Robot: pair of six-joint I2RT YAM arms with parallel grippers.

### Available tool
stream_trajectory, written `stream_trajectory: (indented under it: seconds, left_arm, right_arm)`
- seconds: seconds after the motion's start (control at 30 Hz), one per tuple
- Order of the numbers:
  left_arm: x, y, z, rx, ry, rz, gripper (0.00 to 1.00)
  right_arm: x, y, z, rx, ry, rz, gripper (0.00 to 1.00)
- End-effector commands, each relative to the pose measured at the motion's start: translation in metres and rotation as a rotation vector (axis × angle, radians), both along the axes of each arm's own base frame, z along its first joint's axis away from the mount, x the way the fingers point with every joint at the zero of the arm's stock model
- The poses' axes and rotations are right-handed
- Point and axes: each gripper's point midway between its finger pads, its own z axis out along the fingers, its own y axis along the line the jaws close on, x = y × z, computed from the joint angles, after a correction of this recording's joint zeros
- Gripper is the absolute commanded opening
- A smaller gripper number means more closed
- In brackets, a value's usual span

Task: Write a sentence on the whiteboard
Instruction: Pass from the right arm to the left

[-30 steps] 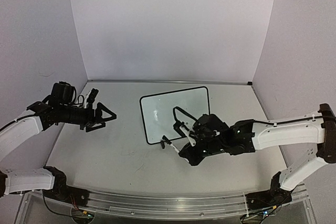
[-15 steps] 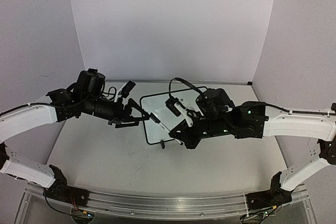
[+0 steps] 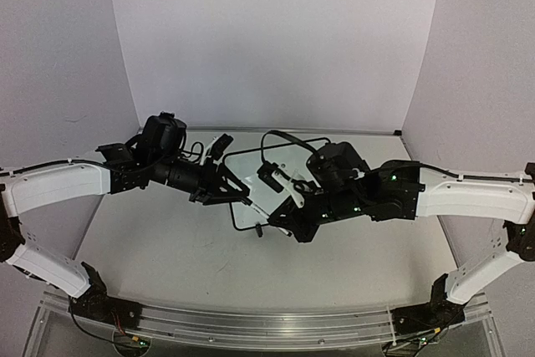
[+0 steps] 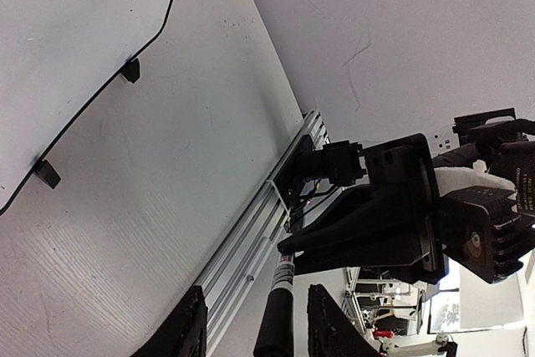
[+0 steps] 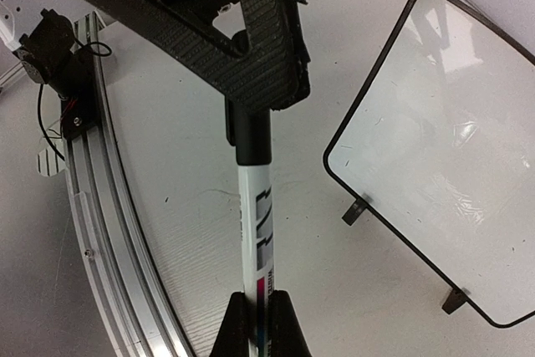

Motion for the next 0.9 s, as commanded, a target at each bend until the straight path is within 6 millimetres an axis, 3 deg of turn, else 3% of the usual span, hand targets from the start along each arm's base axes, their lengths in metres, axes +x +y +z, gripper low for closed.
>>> stream_trajectory:
  seconds: [0.0, 0.2, 0.37, 0.6, 0.63, 0.7, 0.73, 0.77, 0.87]
  left_arm:
    - [-0.001, -0.011, 0.027, -0.081, -0.031, -0.042, 0.39]
    - [-0.008, -0.012, 0.021, -0.072, -0.013, -0.076, 0.36]
    - [-0.011, -0.011, 0.020, -0.066, -0.014, -0.087, 0.17]
    - [-0.012, -0.011, 0.015, -0.057, -0.016, -0.095, 0.00]
    - [-0.010, -0.009, 0.015, -0.054, -0.025, -0.078, 0.00]
    - [-0.004, -0.006, 0.020, -0.063, -0.054, -0.026, 0.00]
    - [0.001, -0.004, 0.024, -0.080, -0.069, 0.013, 0.00]
    - [0.006, -0.003, 0.028, -0.100, -0.081, 0.052, 0.00]
    - [0.019, 0.002, 0.052, -0.237, -0.127, 0.168, 0.00]
  right_arm:
    - [0.002, 0.006, 0.011, 0.006, -0.028, 0.012, 0.00]
    - [0.004, 0.009, 0.005, -0.008, -0.021, 0.003, 0.00]
    - [0.005, 0.009, 0.001, -0.016, -0.017, -0.002, 0.00]
    - [0.009, 0.007, 0.005, -0.007, -0.026, -0.030, 0.02]
    - [0.011, 0.006, 0.007, -0.004, -0.029, -0.047, 0.15]
    - [0.017, 0.004, 0.013, 0.017, -0.026, -0.093, 0.51]
    - [0.020, 0.003, 0.017, 0.043, -0.012, -0.119, 0.63]
    - [0.023, 0.003, 0.022, 0.071, 0.005, -0.144, 0.73]
    - [0.035, 0.004, 0.034, 0.194, 0.093, -0.203, 0.84]
